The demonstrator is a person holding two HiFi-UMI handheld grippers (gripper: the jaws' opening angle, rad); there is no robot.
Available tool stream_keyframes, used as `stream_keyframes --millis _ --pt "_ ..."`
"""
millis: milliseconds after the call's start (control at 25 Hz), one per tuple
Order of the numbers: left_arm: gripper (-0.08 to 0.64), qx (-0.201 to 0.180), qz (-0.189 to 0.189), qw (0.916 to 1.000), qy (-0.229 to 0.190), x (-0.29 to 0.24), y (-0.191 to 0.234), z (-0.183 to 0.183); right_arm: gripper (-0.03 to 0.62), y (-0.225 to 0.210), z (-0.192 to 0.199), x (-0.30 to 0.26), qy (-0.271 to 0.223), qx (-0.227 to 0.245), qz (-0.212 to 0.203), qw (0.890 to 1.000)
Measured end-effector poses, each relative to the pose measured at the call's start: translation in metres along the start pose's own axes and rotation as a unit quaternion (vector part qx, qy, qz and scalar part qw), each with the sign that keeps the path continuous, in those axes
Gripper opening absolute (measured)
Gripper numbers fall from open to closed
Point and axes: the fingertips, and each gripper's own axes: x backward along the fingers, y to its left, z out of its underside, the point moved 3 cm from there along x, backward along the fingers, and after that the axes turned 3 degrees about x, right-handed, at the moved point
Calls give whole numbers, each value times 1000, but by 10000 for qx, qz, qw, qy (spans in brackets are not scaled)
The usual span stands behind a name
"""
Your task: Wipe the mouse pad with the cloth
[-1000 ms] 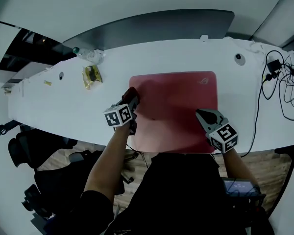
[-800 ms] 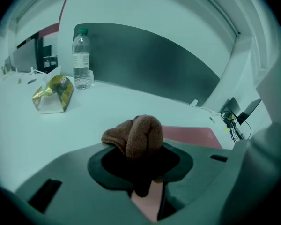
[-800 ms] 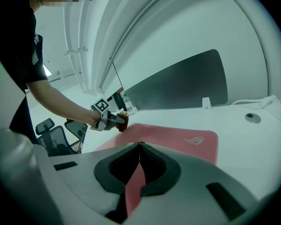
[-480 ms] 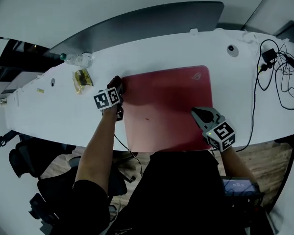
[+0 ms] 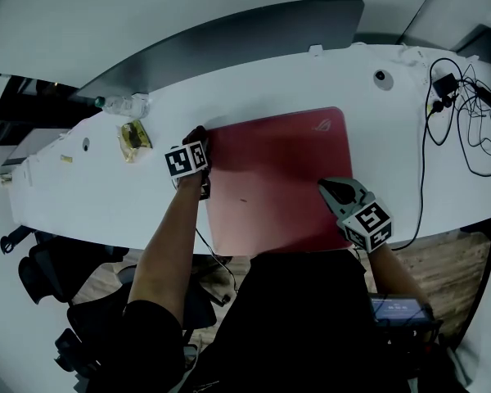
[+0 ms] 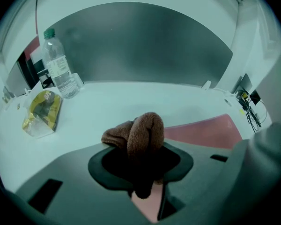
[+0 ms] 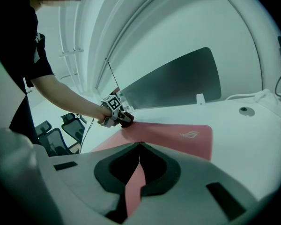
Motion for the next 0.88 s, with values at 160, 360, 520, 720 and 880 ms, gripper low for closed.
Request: stream_keyframes --millis 160,360,520,720,880 --pt "144 -57 151 9999 -10 -1 -22 0 26 -1 2 1 -10 -32 30 10000" --pt "144 -8 309 9995 -39 -2 -47 3 26 -2 4 6 -25 -47 61 10000" --pt "144 -10 496 9988 -36 -4 -72 6 26 -3 6 9 -60 -90 68 9999" --pt "144 -45 679 9977 -2 -6 -99 7 26 -4 6 13 -113 -119 115 9998" --pt "144 -49 817 9966 11 -8 -119 7 26 -7 7 17 -141 -135 140 9997"
